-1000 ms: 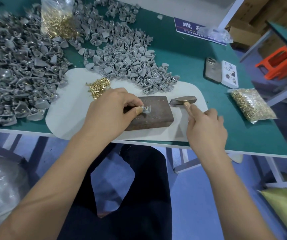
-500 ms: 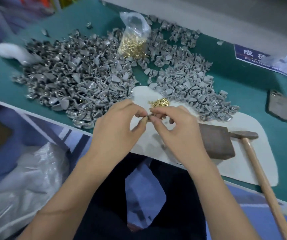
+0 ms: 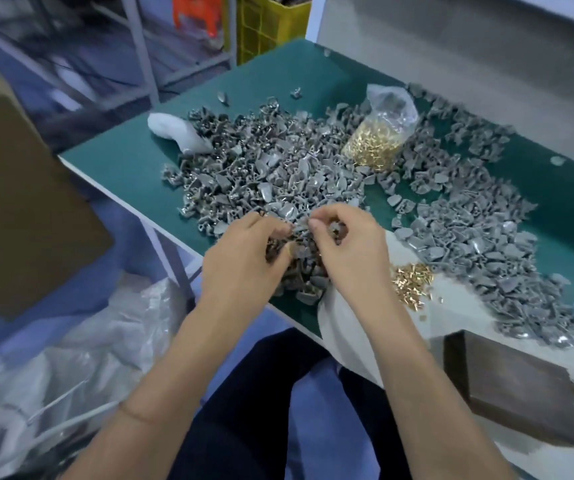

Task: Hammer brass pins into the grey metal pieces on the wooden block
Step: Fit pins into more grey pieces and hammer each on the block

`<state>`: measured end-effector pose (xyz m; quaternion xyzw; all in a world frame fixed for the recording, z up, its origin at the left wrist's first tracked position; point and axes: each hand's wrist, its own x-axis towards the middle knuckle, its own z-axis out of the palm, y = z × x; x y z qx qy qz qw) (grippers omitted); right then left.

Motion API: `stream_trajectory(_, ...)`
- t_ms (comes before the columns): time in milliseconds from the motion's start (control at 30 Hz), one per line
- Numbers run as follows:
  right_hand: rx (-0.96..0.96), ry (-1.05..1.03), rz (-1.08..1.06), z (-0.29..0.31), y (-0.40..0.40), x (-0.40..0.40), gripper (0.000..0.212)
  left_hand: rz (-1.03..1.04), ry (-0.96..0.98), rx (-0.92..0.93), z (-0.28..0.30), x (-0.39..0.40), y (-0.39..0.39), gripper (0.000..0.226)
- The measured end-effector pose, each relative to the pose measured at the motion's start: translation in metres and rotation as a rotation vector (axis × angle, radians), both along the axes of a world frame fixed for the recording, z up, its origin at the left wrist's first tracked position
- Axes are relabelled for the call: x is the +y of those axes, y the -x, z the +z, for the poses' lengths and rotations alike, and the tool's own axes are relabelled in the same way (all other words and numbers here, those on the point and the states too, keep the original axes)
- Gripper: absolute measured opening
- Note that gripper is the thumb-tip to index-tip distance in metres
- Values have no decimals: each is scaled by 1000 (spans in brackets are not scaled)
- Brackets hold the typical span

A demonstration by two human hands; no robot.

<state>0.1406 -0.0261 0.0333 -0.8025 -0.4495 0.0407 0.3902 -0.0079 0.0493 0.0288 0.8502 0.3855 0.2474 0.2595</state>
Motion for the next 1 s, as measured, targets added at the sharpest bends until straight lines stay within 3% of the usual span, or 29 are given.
stream_trajectory(200, -98, 56, 7, 1, -2, 4, 12, 2, 27, -32, 0, 1, -1, 14)
stream_trajectory(367, -122, 43, -143, 20, -37, -63, 12, -224, 37, -23, 7, -24, -31, 25)
stream_trajectory(600, 40, 382, -357, 34, -73, -159, 13, -466, 140, -91, -8, -87, -87, 26)
stream_trajectory(700, 108, 546, -368, 33, -74, -166, 10, -467, 127, -86, -21, -103, -96, 33)
stream_trajectory(833, 46, 614, -421, 31, -71, -154, 8, -391, 93, -60, -32, -107, -97, 41)
stream_trajectory(1000, 47, 639, -497, 25, -77, -133, 23, -383, 62, -37, -36, -106, -97, 48)
